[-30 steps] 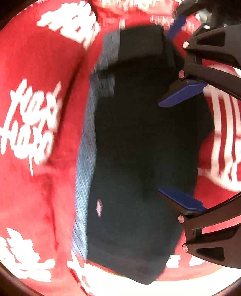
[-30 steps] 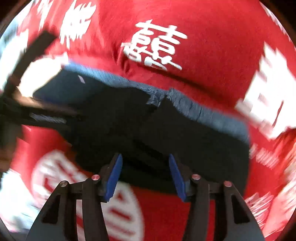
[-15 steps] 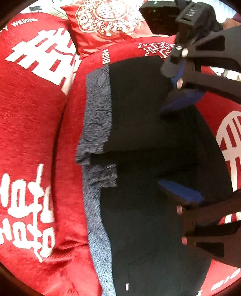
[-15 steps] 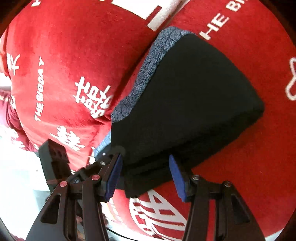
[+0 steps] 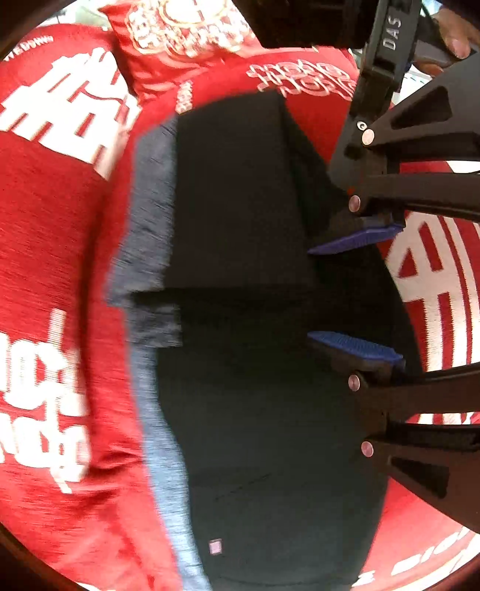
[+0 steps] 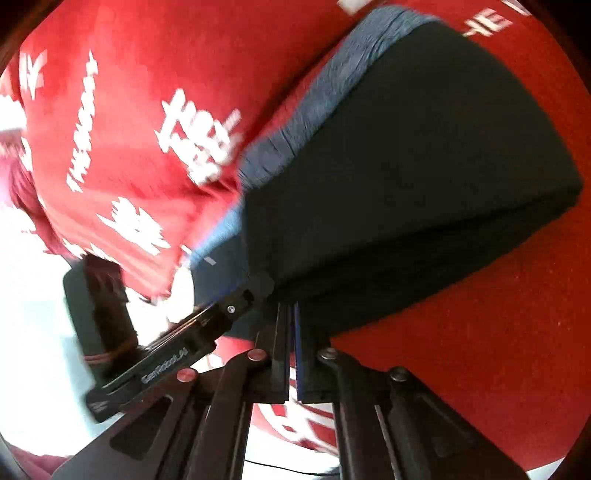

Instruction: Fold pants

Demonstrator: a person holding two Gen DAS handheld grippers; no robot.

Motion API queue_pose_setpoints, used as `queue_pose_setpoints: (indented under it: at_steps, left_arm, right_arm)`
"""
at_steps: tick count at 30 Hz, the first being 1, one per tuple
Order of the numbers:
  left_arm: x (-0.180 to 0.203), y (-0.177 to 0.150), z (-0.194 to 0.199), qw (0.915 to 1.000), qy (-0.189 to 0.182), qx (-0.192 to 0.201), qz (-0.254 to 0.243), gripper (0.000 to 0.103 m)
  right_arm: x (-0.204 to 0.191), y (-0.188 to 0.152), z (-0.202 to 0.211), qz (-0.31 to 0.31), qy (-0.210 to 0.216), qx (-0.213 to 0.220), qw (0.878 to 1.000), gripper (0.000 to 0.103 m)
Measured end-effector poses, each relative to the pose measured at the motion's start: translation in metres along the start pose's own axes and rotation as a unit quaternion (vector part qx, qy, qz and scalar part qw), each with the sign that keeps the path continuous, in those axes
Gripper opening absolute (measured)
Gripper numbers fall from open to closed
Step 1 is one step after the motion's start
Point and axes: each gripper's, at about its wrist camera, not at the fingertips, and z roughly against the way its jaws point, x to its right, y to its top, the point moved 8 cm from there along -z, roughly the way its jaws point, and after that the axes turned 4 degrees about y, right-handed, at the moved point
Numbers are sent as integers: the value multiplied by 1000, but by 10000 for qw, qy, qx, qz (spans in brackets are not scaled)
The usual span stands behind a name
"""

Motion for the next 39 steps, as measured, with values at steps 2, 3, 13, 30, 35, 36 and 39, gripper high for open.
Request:
queue_pose_setpoints:
  at_steps: [2,3,13,30,35,36,39]
  left_arm:
    - [-2,-5,0,10000,69,46,47,45]
    - [-3,-5,4,9999,89,124,47,46]
    - [-8,45,33,9971,-216,648,328,82]
    - [13,35,25,9978,-466,473,37,29]
    - [6,15,3,9987,-176,482,2,29]
    - [7,15,5,9987,-94,499,-61,29]
    - [8,15,14,9983,241,502,-157,65]
  right_arm:
    - [-2,-1,-2,-66,124,-31,9999,6]
    - [-3,0,2,-45,223,-22,9997,7]
    - [27,29,45,-771,693,748,9918,62]
    - [28,34,34,-1030,970,782,9868,6]
    - [51,26,7,-1072,400,421,9925,5]
    - [52,28,4,-1104,461,428,9919,4]
    - [36,26,9,-649,274,111,9975,9]
